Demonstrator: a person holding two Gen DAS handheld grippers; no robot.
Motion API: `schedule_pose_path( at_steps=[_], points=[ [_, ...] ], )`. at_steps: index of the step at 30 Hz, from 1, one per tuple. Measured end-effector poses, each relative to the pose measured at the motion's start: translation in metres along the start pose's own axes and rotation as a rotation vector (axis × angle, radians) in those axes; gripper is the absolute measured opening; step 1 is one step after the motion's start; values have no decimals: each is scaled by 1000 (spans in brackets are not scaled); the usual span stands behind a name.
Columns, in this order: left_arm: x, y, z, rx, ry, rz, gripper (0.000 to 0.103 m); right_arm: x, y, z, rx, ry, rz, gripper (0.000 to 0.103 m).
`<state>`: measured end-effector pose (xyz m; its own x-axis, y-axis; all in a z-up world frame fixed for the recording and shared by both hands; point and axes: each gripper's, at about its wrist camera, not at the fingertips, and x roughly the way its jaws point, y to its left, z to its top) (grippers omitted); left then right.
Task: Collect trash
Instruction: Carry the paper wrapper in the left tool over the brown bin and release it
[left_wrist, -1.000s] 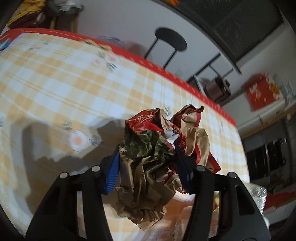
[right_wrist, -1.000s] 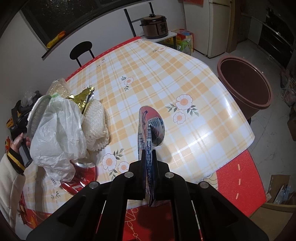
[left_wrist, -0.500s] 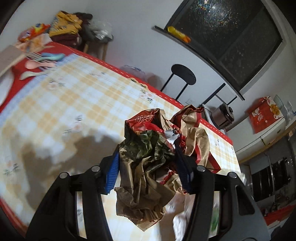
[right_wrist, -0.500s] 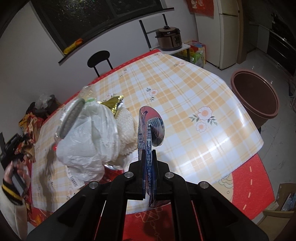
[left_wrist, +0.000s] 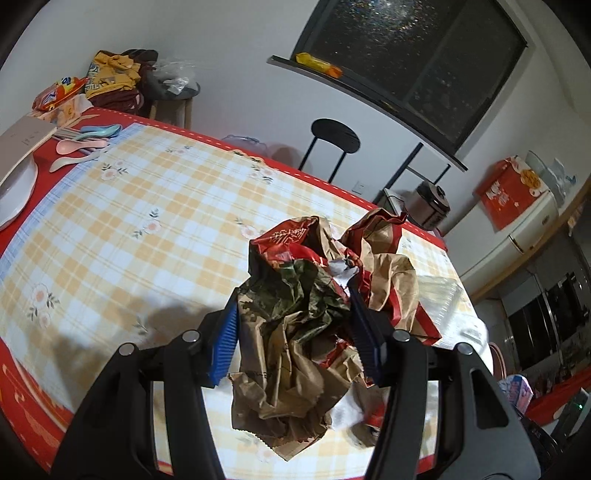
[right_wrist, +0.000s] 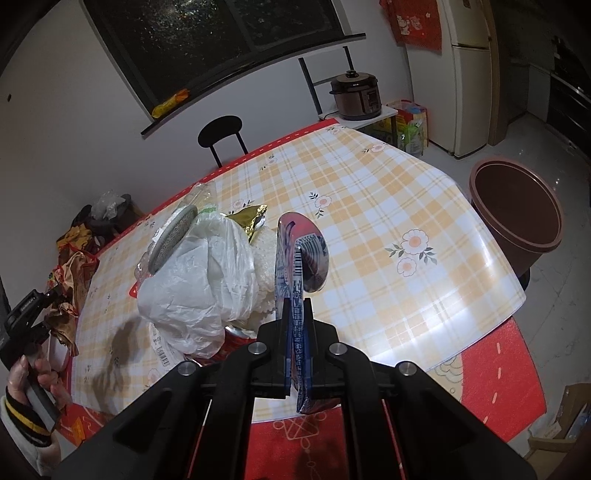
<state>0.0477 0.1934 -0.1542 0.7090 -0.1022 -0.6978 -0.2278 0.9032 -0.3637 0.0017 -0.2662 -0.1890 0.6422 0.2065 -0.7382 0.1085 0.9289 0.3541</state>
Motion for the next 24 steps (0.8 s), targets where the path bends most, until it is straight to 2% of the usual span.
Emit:
schedule_pose_path(
  at_steps=[6, 13, 19, 24],
  points=[
    [-17, -68, -15, 28, -67, 19, 56, -4, -48, 28, -48, -8, 61, 6],
    [-14, -186, -38, 83, -99, 17, 57, -15, -145, 75, -49, -25, 95, 6],
    [14, -299, -63, 161, -84, -61, 57, -21, -228, 99, -25, -34, 64, 6],
    [66, -398, -100, 255, 16, -164, 57, -28, -287, 107, 12, -22, 1, 6]
  ],
)
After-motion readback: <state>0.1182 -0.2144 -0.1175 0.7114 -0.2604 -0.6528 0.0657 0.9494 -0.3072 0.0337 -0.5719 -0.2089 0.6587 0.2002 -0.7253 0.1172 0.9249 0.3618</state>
